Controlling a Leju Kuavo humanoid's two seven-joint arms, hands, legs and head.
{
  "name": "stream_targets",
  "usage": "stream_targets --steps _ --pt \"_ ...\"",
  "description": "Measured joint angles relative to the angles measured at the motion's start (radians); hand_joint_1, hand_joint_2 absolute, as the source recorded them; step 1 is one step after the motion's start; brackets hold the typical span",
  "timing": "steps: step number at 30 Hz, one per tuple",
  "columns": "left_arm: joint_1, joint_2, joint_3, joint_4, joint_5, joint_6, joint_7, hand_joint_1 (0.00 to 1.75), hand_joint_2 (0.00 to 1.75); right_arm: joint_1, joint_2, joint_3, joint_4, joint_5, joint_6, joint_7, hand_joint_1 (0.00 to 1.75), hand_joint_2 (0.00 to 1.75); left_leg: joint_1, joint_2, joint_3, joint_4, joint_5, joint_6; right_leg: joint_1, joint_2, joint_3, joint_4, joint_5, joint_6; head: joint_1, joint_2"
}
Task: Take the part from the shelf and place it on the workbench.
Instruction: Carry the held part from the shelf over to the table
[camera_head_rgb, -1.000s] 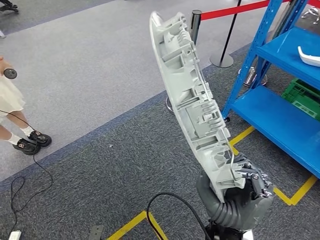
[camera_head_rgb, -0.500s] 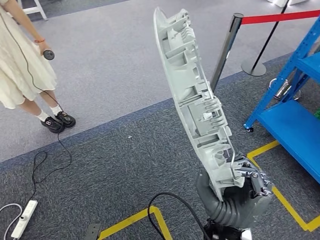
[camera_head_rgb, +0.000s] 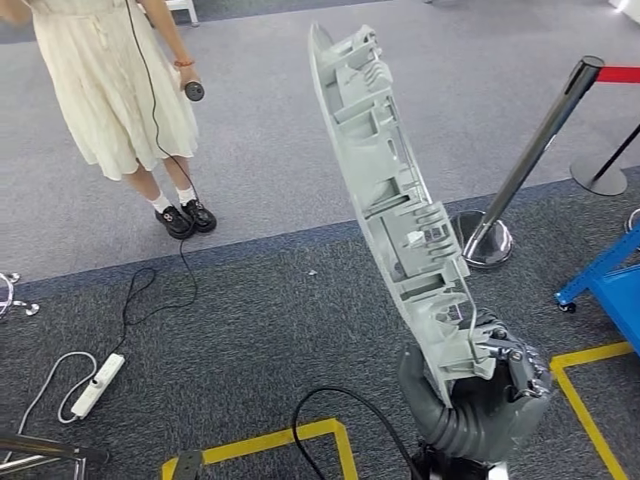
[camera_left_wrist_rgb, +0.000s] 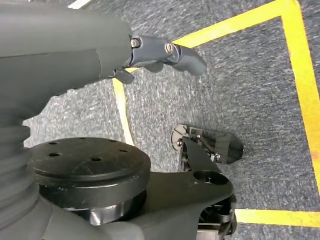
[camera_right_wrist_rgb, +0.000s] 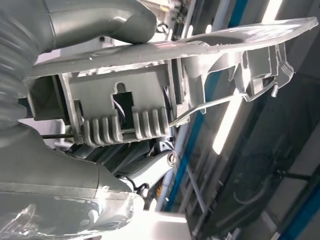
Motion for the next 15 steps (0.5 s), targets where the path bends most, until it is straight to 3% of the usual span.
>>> stream_targets --steps 2,4,6,8,9,11,12,14,15 --pt "0.004 0.0 0.0 0.0 0.0 0.0 0.0 0.0 1.75 -0.002 0.0 0.0 0.0 -0.002 0.0 0.0 1.75 1.75 0.004 -0.01 -0.007 -0.001 0.003 -0.012 0.002 -0.022 0.003 -0.007 0.005 -0.005 0.0 0.0" --pt "0.006 0.001 0.0 0.0 0.0 0.001 0.0 0.0 1.75 -0.003 0.0 0.0 0.0 -0.003 0.0 0.0 1.75 1.75 0.0 0.033 -0.027 0.036 -0.026 -0.02 0.0 -0.049 0.009 -0.02 0.013 -0.016 -0.006 0.0" --pt "0.005 0.002 0.0 0.0 -0.001 0.002 0.001 0.0 1.75 -0.003 0.0 0.0 0.0 -0.004 0.0 0.0 1.75 1.75 -0.003 0.094 -0.078 0.143 -0.087 -0.026 0.0 -0.079 0.012 -0.026 0.015 -0.022 -0.012 0.0" --pt "0.004 0.002 0.0 0.0 -0.002 0.003 0.002 0.0 1.75 -0.001 0.0 0.0 0.0 -0.005 0.0 0.0 1.75 1.75 -0.001 0.113 -0.124 0.241 -0.121 -0.033 0.0 -0.112 0.011 -0.026 0.013 -0.023 -0.013 0.0" --pt "0.005 0.003 0.0 0.0 -0.002 0.003 0.003 0.0 1.75 -0.001 0.0 0.0 0.0 -0.005 0.0 0.0 1.75 1.75 0.001 0.118 -0.127 0.248 -0.113 -0.036 -0.001 -0.127 0.012 -0.026 0.012 -0.022 -0.013 0.0" --pt "0.007 0.004 0.0 0.0 -0.002 0.005 0.003 0.0 1.75 0.0 0.0 0.0 0.0 -0.006 0.0 0.0 1.75 1.75 0.006 0.136 -0.078 0.161 -0.054 -0.042 -0.004 -0.154 0.014 -0.025 0.008 -0.016 -0.013 0.0" --pt "0.006 0.004 0.0 0.0 -0.002 0.005 0.003 0.0 1.75 0.0 0.0 0.0 0.0 -0.006 0.0 0.0 1.75 1.75 0.005 0.163 -0.043 0.099 -0.03 -0.046 -0.003 -0.165 0.016 -0.023 0.005 -0.01 -0.014 0.0" --pt "0.003 0.002 0.0 0.0 -0.002 0.006 0.003 0.0 1.75 0.0 0.0 0.0 0.0 -0.007 0.0 0.0 1.75 1.75 0.002 0.203 0.001 0.015 -0.01 -0.036 0.004 -0.185 0.017 -0.015 -0.004 0.002 -0.016 0.0" --pt "0.002 0.002 0.0 0.0 -0.002 0.006 0.003 0.0 1.75 -0.001 0.0 0.0 0.0 -0.007 0.0 0.0 1.75 1.75 -0.001 0.209 0.005 0.004 -0.014 -0.028 0.008 -0.195 0.019 -0.013 -0.009 0.006 -0.016 0.0"
